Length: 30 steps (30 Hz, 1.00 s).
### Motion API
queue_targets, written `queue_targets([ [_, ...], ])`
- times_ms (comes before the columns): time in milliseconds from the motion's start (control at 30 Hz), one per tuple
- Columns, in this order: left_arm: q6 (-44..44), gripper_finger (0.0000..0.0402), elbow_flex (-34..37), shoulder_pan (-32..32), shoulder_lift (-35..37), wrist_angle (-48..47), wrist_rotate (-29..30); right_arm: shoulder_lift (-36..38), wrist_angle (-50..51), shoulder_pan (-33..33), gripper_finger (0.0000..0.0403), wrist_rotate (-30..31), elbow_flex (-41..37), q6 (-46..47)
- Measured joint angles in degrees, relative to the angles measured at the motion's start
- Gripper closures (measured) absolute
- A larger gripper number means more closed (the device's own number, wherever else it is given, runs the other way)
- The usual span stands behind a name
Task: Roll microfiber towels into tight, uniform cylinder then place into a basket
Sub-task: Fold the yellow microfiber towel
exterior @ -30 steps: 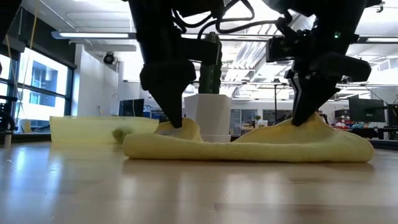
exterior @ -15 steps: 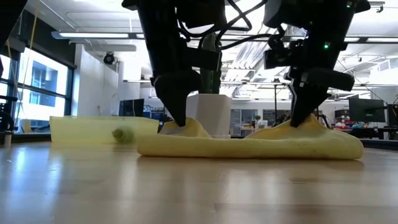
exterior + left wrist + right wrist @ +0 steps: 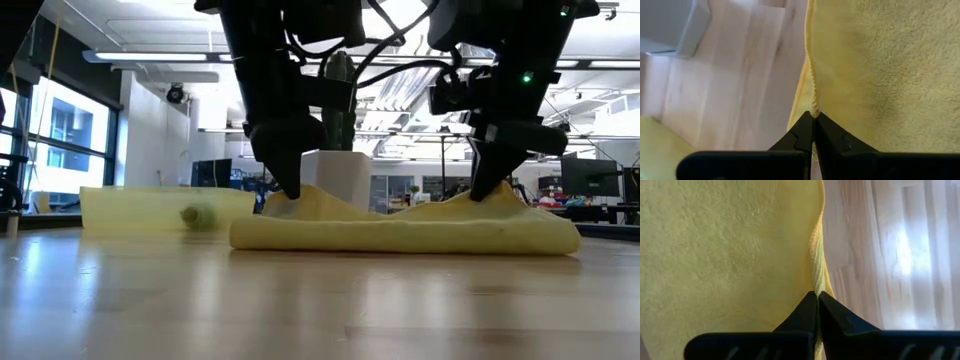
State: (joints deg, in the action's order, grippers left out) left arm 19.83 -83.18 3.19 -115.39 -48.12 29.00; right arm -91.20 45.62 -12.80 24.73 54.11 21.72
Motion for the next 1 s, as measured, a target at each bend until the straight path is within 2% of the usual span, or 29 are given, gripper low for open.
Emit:
queue_targets([
  [200,0.5,0.0398,0.0,-0.8,0.0,0.1,-2.3,0.0,-2.3,0.8,0.0394,-0.9,0.0,-1.3],
  [333,1.2,0.0399,0.0,-1.1,0.0,0.1,-5.6,0.0,-2.5,1.2,0.0361,-0.9,0.0,-1.6],
  [533,1.2,0.0398,0.0,-1.3,0.0,0.2,-5.9,0.0,0.6,1.2,0.0297,0.4,0.3,-5.1],
  [667,1.1,0.0398,0.0,-1.3,0.0,0.3,-6.3,0.7,4.5,1.2,0.0276,0.0,2.1,-5.0],
  [867,1.2,0.0398,0.0,-1.3,0.0,0.4,-7.8,0.9,-4.4,1.2,0.0274,-6.7,-0.6,-6.1],
  [1000,1.2,0.0398,0.0,-1.3,0.0,0.1,-7.9,0.9,-10.9,1.1,0.0274,-7.4,-5.3,-6.8],
])
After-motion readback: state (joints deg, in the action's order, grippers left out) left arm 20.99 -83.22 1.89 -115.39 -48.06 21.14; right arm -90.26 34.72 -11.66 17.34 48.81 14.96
